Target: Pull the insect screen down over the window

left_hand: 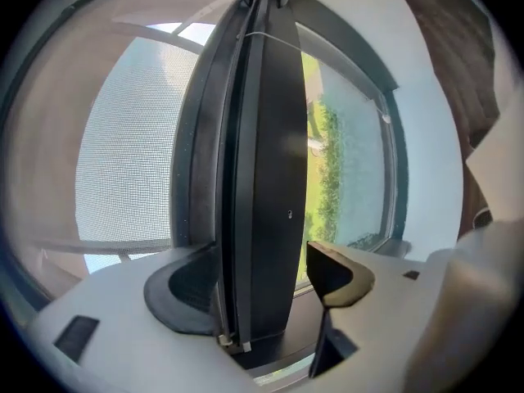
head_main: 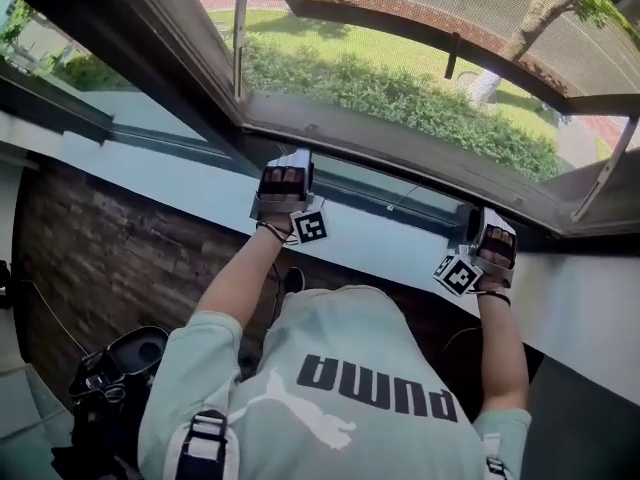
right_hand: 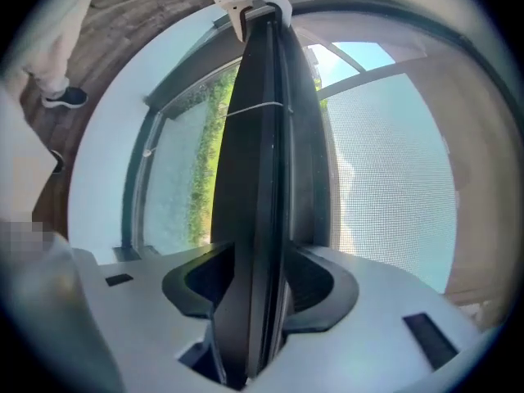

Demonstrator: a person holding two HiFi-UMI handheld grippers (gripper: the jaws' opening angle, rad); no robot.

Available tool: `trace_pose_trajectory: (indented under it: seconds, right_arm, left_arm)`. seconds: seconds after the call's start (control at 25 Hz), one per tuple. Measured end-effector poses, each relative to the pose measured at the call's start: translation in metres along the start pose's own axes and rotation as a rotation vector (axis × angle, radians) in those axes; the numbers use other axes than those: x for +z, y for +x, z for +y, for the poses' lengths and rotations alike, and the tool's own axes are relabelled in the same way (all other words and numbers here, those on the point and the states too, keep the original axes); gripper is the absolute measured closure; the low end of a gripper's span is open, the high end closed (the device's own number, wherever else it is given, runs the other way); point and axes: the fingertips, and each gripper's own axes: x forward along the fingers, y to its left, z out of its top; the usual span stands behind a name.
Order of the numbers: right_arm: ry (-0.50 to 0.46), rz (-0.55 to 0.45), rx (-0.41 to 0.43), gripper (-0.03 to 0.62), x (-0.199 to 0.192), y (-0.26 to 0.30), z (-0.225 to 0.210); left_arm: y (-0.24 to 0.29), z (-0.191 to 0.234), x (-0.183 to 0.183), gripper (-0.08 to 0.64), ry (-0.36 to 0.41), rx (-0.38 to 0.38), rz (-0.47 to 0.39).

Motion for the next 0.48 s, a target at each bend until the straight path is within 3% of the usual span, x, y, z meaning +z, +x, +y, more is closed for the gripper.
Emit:
trace_pose_trajectory:
  seconds: [0.08, 0.16, 0.28, 0.36, 0.48]
  right_arm:
    - [-0.011, -0.015, 0.137, 0.396, -0.001, -0.006, 0.001]
    - [-0.044, -0.029, 0.21, 0.414, -0.002, -0.009, 0.0]
    - [-0.064, -0.021, 0.199, 0.414, -0.001, -0.007, 0.0]
    - [-0.064, -0.007, 0.2, 0.414, -0.002, -0.009, 0.005]
    - [-0.076, 0.018, 0.182, 0.4, -0.005, -0.007, 0.021]
  left_arm:
    - [-0.005, 0.002, -0.001, 0.215, 0.028, -0.04, -0.033]
    - [-0.006, 0.005, 0.0, 0.219, 0.038, -0.063, -0.056]
    - [-0.005, 0.002, 0.002, 0.222, 0.013, -0.081, -0.053]
    - [-0.007, 0.002, 0.003, 0.285, 0.001, -0.089, -0.038]
    - [-0.006, -0.006, 0.003, 0.316, 0.001, -0.074, -0.051]
